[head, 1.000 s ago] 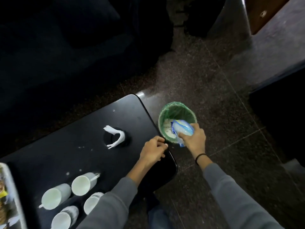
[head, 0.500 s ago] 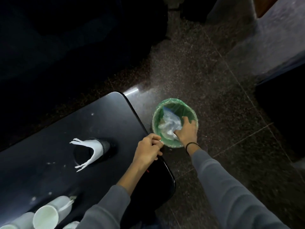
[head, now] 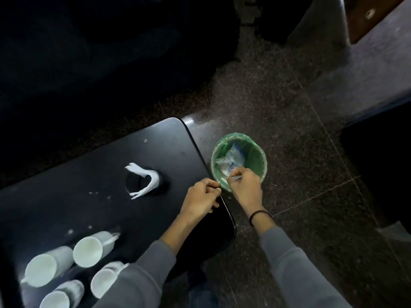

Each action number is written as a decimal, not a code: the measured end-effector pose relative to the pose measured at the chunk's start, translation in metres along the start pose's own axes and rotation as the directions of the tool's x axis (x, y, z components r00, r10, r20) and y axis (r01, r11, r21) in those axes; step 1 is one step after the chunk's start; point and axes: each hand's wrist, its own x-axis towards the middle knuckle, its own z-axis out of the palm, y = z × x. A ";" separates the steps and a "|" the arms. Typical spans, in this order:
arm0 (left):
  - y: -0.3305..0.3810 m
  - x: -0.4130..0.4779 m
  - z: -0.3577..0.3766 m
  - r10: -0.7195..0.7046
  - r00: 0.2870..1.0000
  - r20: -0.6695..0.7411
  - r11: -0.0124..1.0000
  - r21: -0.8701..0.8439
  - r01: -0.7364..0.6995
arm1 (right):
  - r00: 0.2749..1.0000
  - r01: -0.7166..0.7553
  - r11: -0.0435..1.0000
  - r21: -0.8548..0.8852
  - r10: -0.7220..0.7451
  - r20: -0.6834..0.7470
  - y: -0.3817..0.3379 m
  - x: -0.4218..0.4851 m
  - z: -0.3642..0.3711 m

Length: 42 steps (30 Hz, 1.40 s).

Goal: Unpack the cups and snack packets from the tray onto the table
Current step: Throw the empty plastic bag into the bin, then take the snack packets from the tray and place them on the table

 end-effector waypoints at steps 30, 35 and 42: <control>-0.285 -0.236 -0.382 0.025 0.873 -0.488 0.898 -0.372 -0.234 | 0.758 0.621 0.783 -0.039 -0.587 0.284 -0.334 -0.351 0.268; -0.355 -0.247 -0.429 -0.087 0.854 -0.513 0.907 -0.395 -0.146 | 0.713 0.645 0.761 -0.074 -0.564 0.417 -0.355 -0.381 0.335; -0.427 -0.240 -0.467 -0.214 0.712 -0.669 0.951 -0.308 -0.003 | 0.624 0.747 0.638 -0.186 -0.578 0.526 -0.360 -0.384 0.393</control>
